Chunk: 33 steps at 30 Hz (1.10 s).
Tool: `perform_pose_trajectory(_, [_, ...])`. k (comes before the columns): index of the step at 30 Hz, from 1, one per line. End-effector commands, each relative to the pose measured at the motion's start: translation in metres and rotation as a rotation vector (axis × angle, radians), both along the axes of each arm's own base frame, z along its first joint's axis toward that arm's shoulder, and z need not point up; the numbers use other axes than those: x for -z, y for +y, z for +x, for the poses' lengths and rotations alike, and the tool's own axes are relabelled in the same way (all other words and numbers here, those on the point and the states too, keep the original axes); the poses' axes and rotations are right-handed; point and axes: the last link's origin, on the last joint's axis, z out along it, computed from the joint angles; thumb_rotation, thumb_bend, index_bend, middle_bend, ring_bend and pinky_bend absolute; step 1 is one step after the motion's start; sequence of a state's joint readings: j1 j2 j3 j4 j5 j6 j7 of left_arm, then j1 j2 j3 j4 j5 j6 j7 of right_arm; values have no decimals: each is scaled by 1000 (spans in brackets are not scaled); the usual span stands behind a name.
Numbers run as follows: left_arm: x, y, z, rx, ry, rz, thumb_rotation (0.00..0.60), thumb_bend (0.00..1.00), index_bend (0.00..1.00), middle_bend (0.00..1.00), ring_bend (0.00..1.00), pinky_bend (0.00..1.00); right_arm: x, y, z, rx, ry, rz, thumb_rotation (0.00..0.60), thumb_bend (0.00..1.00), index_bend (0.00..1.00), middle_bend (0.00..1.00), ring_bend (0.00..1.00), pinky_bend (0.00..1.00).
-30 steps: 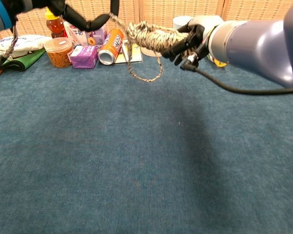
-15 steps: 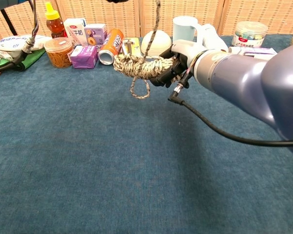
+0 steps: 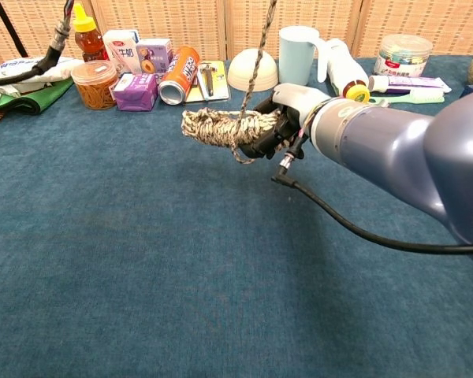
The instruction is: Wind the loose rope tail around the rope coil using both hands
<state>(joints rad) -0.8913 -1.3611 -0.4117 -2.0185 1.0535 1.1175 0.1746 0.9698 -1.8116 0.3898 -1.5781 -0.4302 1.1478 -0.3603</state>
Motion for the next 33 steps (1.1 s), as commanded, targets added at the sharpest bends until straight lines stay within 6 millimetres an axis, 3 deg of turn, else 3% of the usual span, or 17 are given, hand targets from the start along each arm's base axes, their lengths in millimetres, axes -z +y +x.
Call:
perform_pose_trajectory(1, [-6, 8, 3, -18, -1, 25, 600, 503, 630, 0, 0, 0, 0, 5, -3, -23, 2, 46, 600, 680, 639, 659, 521, 811])
perform_pose_trajectory(11, [-7, 36, -4, -99, -2, 62, 600, 503, 630, 0, 0, 0, -7, 29, -6, -148, -21, 244, 600, 682, 641, 660, 522, 811])
perform_pose_trajectory(18, [4, 47, -16, -134, 17, 65, 600, 503, 631, 0, 0, 0, -19, 44, 5, -225, -76, 351, 600, 683, 642, 661, 522, 811])
perform_pose_trajectory(25, [5, 58, -31, -169, 40, 99, 600, 503, 632, 0, 0, 0, -30, 45, 7, -224, -136, 391, 600, 684, 643, 662, 522, 811])
perform_pose_trajectory(33, [12, 71, -64, -227, 89, 112, 600, 503, 635, 0, 0, 0, -52, 37, 17, -168, -276, 401, 600, 684, 643, 663, 522, 811])
